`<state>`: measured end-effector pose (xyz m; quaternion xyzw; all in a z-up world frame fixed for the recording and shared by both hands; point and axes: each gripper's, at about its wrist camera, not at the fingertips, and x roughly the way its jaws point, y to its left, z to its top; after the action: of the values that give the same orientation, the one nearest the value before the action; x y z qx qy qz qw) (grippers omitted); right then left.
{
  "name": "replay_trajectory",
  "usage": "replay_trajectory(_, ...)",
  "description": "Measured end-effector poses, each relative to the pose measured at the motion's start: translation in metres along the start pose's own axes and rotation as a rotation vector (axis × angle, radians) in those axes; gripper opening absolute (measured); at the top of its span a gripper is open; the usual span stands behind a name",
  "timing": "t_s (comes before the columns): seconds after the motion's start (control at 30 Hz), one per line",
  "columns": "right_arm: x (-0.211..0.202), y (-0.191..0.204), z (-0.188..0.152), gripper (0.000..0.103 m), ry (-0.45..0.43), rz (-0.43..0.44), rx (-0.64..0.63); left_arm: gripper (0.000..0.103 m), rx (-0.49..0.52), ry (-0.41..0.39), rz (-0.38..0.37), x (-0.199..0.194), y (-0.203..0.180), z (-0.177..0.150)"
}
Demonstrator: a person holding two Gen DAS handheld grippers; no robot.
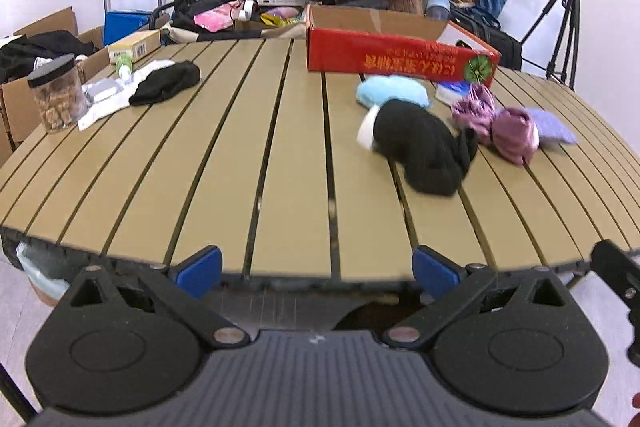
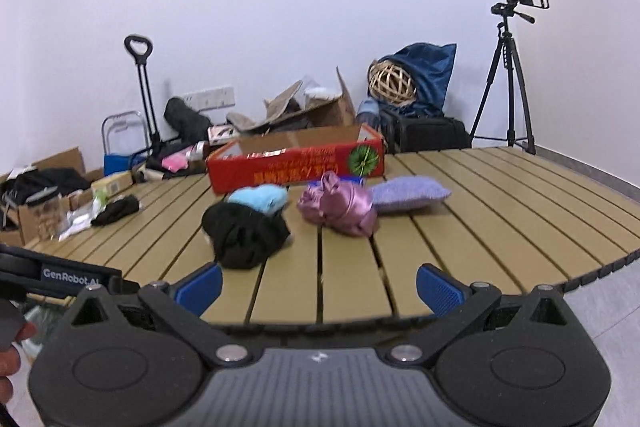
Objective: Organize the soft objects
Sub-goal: 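Lift both tools up from the bin toward the table, then grasp the white foam cylinder on the table with the left tool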
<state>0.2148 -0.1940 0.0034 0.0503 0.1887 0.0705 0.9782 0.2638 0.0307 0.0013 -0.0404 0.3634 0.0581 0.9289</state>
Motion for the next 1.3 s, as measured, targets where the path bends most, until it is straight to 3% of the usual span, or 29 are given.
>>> replay_trajectory(0.3,0.032,-0.012,0.028,0.103,-0.085,-0.030,0.055,0.103,-0.005,-0.090,0.077,0.033,-0.002,0.028)
replay_trajectory(0.57,0.071,-0.025,0.047,0.103,-0.107,-0.065,0.085,0.101,0.053,-0.096,0.112,0.076,-0.013,0.041)
replay_trajectory(1.3,0.129,-0.056,0.044,0.103,-0.050,-0.130,0.053,0.072,0.014,-0.088,-0.078,0.121,-0.031,0.070)
